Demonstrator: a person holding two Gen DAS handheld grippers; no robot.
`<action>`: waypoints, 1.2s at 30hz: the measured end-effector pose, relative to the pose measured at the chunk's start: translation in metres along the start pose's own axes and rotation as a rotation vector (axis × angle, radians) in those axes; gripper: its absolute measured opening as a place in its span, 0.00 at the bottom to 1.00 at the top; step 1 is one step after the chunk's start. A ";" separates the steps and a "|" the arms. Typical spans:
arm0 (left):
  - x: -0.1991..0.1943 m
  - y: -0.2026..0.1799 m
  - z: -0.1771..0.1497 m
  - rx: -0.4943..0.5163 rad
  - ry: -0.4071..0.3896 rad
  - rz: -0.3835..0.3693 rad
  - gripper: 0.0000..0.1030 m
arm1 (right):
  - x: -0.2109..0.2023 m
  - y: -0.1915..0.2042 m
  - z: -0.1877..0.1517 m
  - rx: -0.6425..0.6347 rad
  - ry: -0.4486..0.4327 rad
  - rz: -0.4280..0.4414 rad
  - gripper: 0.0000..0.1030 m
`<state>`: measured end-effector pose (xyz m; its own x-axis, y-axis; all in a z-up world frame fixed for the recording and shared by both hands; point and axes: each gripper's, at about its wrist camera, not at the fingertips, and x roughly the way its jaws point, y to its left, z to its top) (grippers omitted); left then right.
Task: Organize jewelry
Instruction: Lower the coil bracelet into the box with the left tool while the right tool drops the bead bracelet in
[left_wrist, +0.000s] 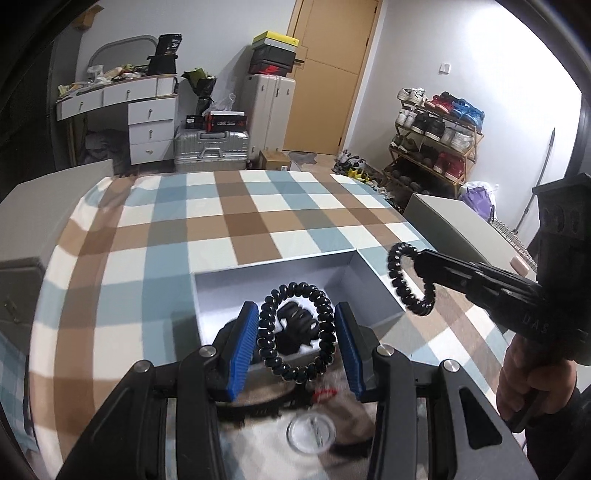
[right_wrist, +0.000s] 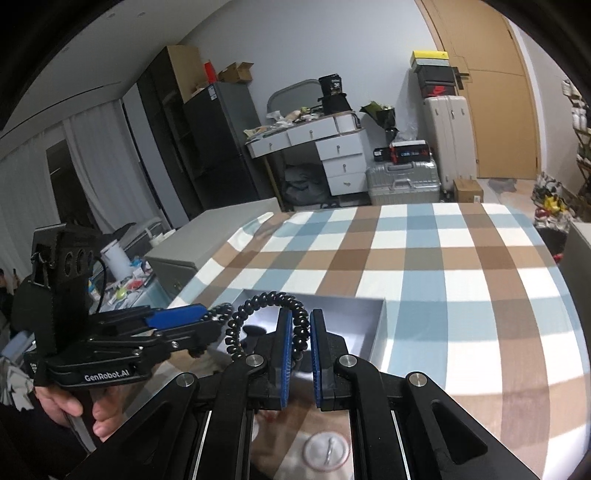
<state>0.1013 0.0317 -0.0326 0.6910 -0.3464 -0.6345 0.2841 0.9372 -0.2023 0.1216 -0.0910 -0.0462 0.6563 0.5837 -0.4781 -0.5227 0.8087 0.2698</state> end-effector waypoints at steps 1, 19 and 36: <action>0.003 0.000 0.002 0.001 0.003 -0.003 0.36 | 0.003 -0.002 0.002 -0.003 0.001 0.002 0.09; 0.044 -0.002 0.012 0.006 0.082 -0.035 0.36 | 0.047 -0.032 0.004 0.048 0.056 0.021 0.09; 0.046 0.002 0.014 0.003 0.081 -0.050 0.59 | 0.056 -0.039 0.002 0.094 0.083 0.022 0.37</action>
<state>0.1425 0.0175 -0.0518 0.6201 -0.3883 -0.6817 0.3189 0.9187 -0.2333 0.1798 -0.0899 -0.0824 0.5960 0.5963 -0.5377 -0.4802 0.8014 0.3565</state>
